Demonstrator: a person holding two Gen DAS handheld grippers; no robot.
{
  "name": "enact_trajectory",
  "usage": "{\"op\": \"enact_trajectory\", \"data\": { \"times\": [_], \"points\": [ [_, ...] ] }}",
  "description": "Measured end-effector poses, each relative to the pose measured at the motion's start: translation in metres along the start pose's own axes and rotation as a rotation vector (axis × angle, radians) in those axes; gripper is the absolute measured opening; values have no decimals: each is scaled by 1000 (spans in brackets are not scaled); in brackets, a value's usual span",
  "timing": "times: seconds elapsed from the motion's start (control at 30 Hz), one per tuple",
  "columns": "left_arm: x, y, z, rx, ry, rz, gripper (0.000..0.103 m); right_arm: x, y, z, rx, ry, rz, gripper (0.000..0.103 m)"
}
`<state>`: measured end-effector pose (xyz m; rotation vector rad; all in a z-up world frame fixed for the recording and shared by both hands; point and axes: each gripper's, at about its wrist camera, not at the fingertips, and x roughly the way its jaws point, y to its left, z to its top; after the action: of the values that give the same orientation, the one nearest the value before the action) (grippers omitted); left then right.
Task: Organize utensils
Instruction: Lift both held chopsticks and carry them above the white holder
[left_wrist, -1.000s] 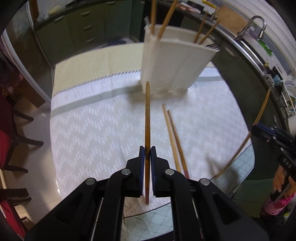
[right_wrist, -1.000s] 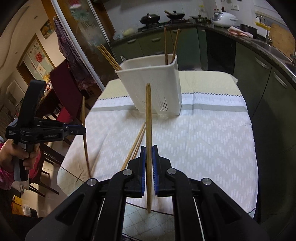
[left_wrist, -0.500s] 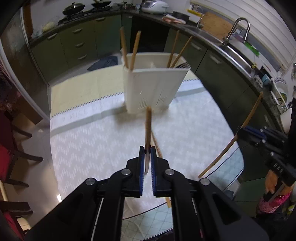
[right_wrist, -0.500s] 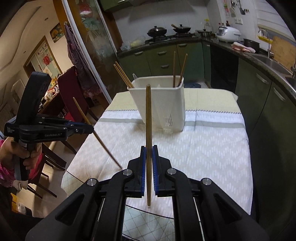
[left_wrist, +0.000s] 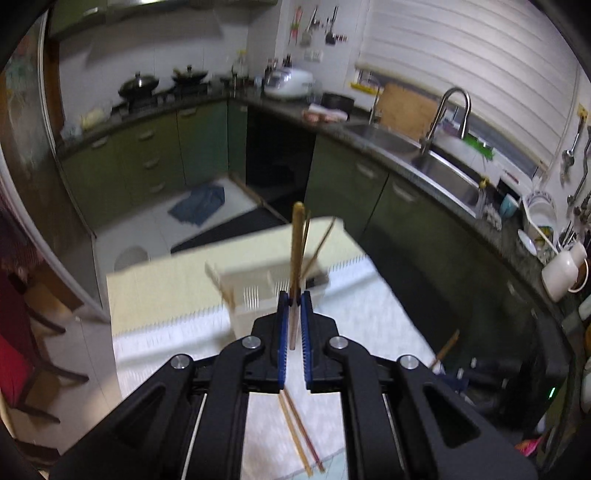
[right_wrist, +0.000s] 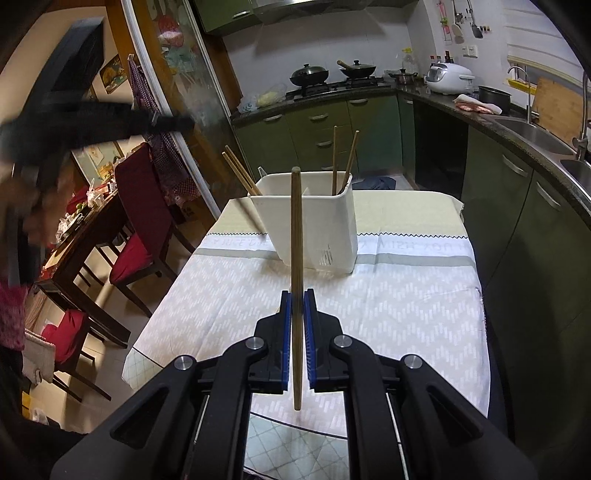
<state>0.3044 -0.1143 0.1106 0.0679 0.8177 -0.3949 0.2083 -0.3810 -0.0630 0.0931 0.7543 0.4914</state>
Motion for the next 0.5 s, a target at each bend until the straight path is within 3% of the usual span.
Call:
{"op": "enact_trajectory", "data": {
  "times": [0.27, 0.5],
  "points": [
    [6, -10, 46, 14, -84, 68, 6, -7, -8, -5, 4, -3, 8, 7],
    [44, 4, 49, -4, -35, 125, 6, -11, -12, -5, 10, -11, 16, 8]
  ]
}}
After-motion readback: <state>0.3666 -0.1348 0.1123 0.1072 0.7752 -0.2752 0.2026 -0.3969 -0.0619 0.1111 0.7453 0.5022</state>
